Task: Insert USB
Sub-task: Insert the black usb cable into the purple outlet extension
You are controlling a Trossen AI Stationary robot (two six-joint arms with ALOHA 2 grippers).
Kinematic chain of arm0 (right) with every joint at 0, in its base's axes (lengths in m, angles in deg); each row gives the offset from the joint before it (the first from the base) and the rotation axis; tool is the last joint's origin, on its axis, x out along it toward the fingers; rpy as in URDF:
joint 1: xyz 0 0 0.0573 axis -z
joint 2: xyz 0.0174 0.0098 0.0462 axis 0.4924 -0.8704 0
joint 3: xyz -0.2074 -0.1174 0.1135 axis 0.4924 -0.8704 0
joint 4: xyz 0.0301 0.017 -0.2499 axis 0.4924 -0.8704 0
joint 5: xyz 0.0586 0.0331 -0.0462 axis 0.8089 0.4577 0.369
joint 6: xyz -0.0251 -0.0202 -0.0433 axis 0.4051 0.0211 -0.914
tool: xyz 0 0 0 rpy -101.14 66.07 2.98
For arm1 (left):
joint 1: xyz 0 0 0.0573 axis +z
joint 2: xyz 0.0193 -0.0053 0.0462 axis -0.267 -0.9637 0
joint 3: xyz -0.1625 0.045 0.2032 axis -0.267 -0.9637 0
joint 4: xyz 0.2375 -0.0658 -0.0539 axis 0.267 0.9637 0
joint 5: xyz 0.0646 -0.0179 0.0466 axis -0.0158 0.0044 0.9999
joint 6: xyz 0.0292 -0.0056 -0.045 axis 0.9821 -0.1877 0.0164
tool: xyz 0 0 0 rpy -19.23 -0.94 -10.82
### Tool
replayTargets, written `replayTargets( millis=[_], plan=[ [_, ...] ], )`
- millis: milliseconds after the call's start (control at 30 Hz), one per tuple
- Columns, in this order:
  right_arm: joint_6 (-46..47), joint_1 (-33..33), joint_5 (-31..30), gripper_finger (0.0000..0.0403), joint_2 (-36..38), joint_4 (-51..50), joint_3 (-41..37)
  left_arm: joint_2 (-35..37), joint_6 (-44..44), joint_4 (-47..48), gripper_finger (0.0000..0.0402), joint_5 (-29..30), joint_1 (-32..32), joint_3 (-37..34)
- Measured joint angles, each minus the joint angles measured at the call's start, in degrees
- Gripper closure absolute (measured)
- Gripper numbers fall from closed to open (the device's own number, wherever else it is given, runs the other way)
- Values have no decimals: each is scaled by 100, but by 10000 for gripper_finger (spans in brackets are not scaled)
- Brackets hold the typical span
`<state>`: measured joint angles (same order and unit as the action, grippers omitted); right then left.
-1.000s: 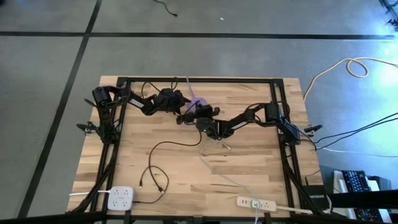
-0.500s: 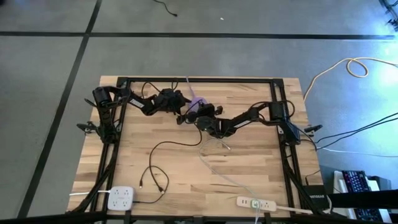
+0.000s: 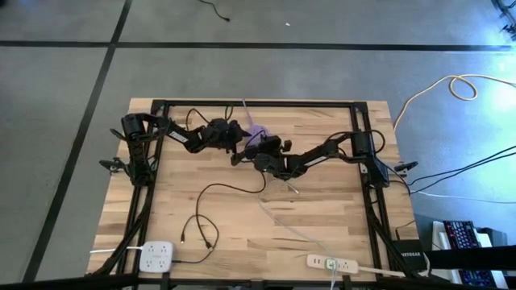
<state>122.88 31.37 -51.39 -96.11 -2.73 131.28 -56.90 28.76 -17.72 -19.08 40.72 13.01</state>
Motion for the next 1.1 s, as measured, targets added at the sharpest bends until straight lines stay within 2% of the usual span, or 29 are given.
replayTargets(
  millis=[333, 533, 667, 800, 933, 1100],
  plan=[
    [65, 167, 359, 398, -19, -63, 44, 0, 82, 237, 2, 38, 535, 2],
    [-302, 157, 289, 398, -28, -55, 118, 0, -2, 216, 2, -365, 680, 2],
    [-422, 327, 790, 398, -31, -55, 125, 0, 9, 203, 2, -376, 680, 2],
    [-557, 435, 806, 398, -31, -13, 125, 0, 199, 215, 2, -366, 680, 2],
    [-760, 627, 1544, 399, -31, 272, 125, 0, 288, 214, 2, -328, 673, 2],
    [-996, 652, 1347, 398, -139, 506, 150, 0, 413, 216, 2, -317, 654, 2]
  ],
)
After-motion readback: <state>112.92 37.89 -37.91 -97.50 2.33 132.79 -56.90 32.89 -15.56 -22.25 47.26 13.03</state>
